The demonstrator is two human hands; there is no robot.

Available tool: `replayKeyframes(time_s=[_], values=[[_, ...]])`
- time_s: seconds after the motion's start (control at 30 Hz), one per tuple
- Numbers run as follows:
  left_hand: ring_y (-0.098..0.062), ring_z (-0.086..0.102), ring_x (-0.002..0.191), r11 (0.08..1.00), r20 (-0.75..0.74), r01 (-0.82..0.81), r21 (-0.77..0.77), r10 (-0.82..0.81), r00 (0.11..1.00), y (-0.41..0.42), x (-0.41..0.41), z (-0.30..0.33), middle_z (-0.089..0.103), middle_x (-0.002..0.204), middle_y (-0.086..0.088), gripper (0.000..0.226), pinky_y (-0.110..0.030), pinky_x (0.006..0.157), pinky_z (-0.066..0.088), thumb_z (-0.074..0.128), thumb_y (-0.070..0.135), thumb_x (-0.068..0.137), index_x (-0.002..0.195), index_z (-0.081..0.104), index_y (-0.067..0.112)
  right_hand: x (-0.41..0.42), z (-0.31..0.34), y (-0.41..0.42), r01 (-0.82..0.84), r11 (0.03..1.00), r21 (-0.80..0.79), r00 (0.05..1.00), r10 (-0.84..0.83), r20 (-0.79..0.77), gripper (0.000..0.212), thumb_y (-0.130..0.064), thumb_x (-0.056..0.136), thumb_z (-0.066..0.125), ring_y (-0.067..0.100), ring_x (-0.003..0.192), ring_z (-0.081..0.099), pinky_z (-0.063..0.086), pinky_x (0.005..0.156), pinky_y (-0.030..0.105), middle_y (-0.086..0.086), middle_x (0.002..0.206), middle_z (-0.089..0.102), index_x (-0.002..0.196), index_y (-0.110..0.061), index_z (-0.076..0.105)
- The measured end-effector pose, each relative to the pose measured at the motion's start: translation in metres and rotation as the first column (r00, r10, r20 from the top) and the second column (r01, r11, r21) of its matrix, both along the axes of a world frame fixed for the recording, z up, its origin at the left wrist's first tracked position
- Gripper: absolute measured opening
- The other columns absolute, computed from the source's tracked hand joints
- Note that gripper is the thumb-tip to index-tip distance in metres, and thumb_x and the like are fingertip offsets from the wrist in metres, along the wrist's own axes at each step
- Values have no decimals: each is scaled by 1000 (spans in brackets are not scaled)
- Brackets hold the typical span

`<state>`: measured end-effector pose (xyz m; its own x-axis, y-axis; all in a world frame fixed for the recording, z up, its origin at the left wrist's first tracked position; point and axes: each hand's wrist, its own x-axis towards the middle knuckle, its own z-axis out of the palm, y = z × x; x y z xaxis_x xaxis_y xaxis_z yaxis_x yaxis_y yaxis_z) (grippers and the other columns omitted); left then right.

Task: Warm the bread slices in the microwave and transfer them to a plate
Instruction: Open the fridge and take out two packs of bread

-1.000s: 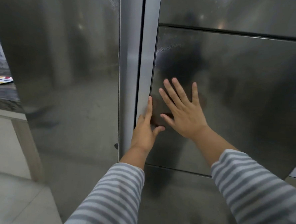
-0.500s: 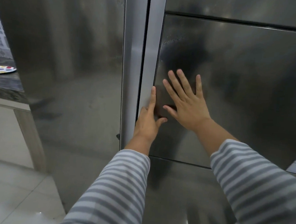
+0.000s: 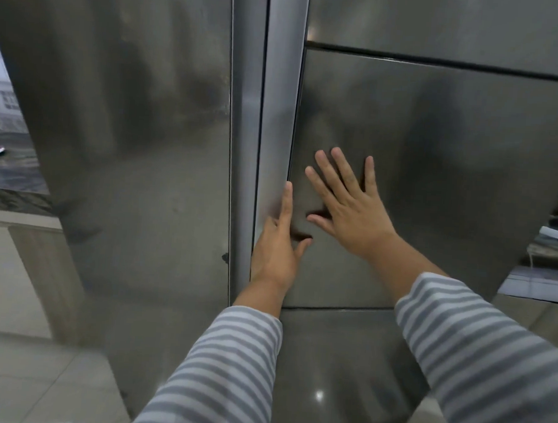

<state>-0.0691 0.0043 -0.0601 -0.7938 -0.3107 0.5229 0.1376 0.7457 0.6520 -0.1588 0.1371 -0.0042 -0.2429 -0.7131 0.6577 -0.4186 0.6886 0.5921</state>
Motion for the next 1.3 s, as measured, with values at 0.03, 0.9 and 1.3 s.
replayKeyframes(time_s=[0.03, 0.9, 1.3], values=[[-24, 59, 98, 1000, 3, 17, -6, -17, 1000, 2, 8, 0, 49, 121, -10, 112, -36, 82, 49, 66, 28, 88, 123, -33, 65, 8, 0, 2, 13, 1000, -8, 1000, -13, 13, 81, -58, 90, 35, 29, 147, 4, 12, 111, 67, 7, 160, 3, 153, -17, 4], [-31, 35, 134, 884, -190, 54, -465, -159, 969, 9, 190, 71, 38, 145, -12, 83, -43, 109, 34, 72, 19, 79, 149, 27, 14, 298, 38, 67, 154, 946, -285, 988, -149, 39, 60, -25, 89, 48, 29, 148, 10, 8, 116, 57, 14, 159, 17, 147, -14, 34], [-21, -38, 138, 744, 4, 135, -655, -175, 985, 89, 183, 80, -47, 145, -2, 134, -59, 113, -12, 69, 57, 76, 133, -46, 23, 300, 31, 122, 516, 856, -21, 852, -510, 118, 97, -53, 86, 54, 33, 143, -23, -23, 111, 53, 17, 156, -17, 150, -7, -1]])
